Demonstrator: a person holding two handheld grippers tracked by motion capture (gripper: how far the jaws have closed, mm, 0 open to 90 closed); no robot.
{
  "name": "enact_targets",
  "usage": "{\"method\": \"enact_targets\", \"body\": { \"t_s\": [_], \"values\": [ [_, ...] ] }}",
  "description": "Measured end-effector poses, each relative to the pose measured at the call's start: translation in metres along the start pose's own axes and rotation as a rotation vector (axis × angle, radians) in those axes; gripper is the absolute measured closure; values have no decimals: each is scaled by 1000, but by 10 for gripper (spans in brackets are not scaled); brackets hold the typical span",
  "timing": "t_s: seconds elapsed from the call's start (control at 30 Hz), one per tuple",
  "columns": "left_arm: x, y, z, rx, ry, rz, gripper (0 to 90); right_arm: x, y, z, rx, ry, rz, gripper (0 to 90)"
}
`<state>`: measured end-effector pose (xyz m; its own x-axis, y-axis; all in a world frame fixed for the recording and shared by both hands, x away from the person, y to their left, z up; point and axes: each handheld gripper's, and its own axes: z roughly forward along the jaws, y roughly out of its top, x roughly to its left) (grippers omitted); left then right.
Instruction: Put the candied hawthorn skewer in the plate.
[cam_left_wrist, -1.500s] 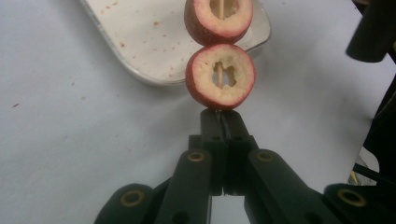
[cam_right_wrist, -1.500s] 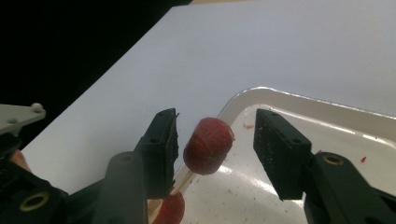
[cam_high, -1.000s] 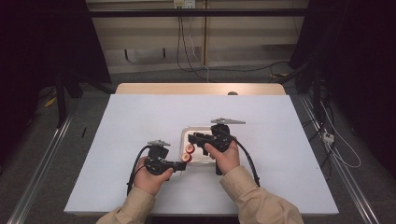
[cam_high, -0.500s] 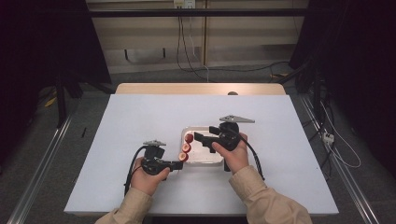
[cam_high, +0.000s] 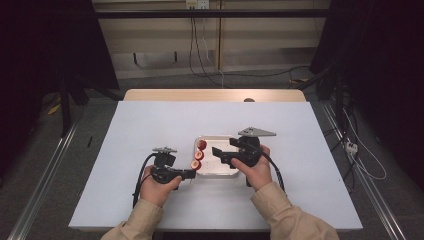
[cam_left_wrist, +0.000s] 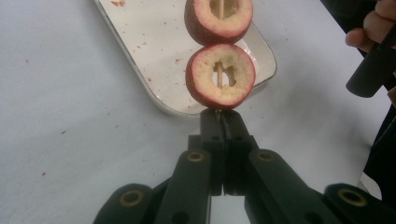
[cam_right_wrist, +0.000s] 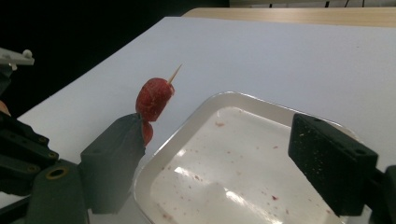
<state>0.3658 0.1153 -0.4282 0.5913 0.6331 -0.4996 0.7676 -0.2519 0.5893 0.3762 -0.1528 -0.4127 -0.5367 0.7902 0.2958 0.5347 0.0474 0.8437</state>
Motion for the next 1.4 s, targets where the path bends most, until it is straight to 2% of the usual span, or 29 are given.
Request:
{"method": "enact_targets", "body": {
  "t_s": [0.13,0.33,0.4,0.57,0.67,0.7,0.73,0.77,0.83,0.9,1.0,1.07,1.13,1.27,1.4],
  "values": [
    [0,8,5,-14,12,-6,899,-6,-4,-9,-2,-5,-1,179],
    [1,25,21,-1,31,-16,898,-18,-9,-27,-20,-32,9,180],
    [3,29,27,13,53,-13,898,-21,-10,-30,-26,-36,11,180],
    [4,35,39,25,58,-27,898,-25,-11,-34,-30,-35,17,182],
    [4,36,47,28,78,-18,895,-26,-12,-34,-29,-34,19,182],
    [4,36,48,13,88,-11,884,-26,-13,-34,-28,-33,18,181],
    [4,36,48,6,89,-4,822,-26,-13,-35,-32,-33,17,181],
    [3,36,48,-3,86,-5,744,-26,-14,-35,-33,-36,13,180],
    [2,35,44,-4,79,5,740,-27,-15,-36,-25,-38,8,178],
    [2,33,37,-20,61,6,712,-28,-17,-38,-20,-41,5,178],
    [4,30,24,-38,55,11,665,-28,-20,-40,-15,-44,-1,178],
    [7,26,15,-61,32,1,625,-28,-22,-41,-13,-43,-4,178],
    [10,22,6,-75,13,15,607,-28,-25,-43,-6,-42,-16,174],
    [18,12,-9,-114,18,15,542,-28,-31,-49,2,-48,-46,168],
    [25,4,-20,-115,27,31,507,-29,-37,-54,11,-48,-59,161]
  ]
}}
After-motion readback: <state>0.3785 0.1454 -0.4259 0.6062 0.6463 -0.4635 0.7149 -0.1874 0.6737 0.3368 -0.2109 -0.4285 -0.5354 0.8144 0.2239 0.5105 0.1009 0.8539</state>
